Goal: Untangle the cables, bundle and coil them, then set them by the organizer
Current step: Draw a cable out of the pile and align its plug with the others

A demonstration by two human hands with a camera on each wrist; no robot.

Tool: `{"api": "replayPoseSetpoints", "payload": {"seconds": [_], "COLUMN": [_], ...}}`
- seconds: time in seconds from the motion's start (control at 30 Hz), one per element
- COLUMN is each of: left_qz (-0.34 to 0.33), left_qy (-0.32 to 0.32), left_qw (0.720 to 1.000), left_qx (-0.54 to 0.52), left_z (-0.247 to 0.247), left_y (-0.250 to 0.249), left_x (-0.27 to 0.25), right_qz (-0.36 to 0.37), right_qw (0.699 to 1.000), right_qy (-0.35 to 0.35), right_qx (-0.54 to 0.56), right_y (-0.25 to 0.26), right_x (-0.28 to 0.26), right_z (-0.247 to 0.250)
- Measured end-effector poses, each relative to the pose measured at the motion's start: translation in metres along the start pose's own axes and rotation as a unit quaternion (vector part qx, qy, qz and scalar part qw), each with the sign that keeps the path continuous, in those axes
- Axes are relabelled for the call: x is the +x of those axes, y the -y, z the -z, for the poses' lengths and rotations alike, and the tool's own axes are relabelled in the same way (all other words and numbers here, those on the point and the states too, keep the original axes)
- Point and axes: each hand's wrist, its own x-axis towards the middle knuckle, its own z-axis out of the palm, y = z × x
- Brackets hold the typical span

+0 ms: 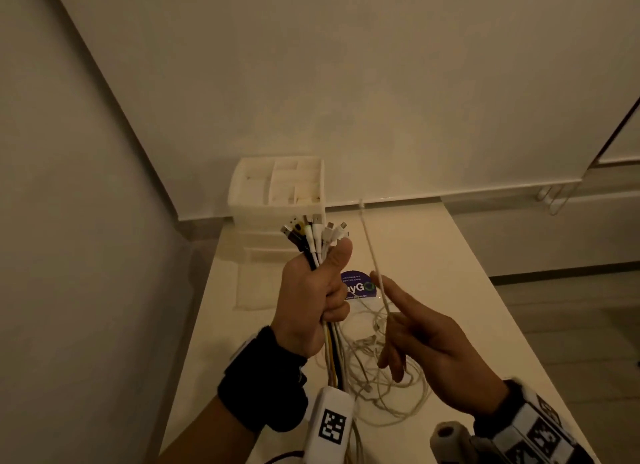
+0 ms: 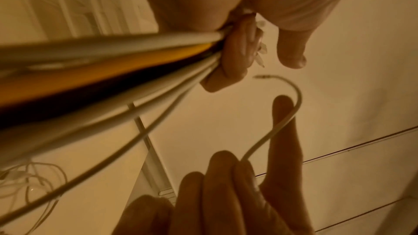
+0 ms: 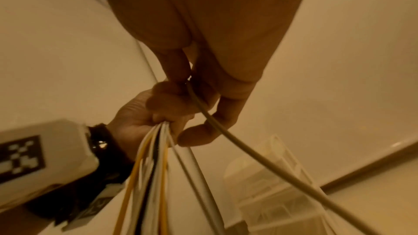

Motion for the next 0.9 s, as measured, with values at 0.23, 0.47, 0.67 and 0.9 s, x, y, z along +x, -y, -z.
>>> {"api": "replayPoseSetpoints", "payload": {"seconds": [0.23, 0.47, 0.67, 0.9], "left_qz": [-0.011, -0.027, -0.041, -0.116], "left_qy": [-0.006, -0.04, 0.001, 0.02], "left_qw": [1.0, 0.998, 0.995, 0.99], "left_qx": [0.023, 0.03, -0.09, -0.083], "left_z": [0.014, 0.024, 0.038, 0.09], "left_y": [0.0, 0.001, -0.017, -0.081], "left_x": [0.001, -0.002, -0.007, -0.003], "right_qz": [0.005, -0.006, -0.124, -0.222], "right_qw": [0.985, 0.983, 0.989, 0.968], "right_qy": [0.06, 0.012, -0.01, -0.059], "right_qx": [-0.163, -0.184, -0.082, -0.098], "right_y": [-0.002, -0.012, -0.022, -0.063], "right_x": [-0.005, -0.016, -0.036, -0.059], "right_z": [-0.027, -0.046, -0.056, -0.029]}}
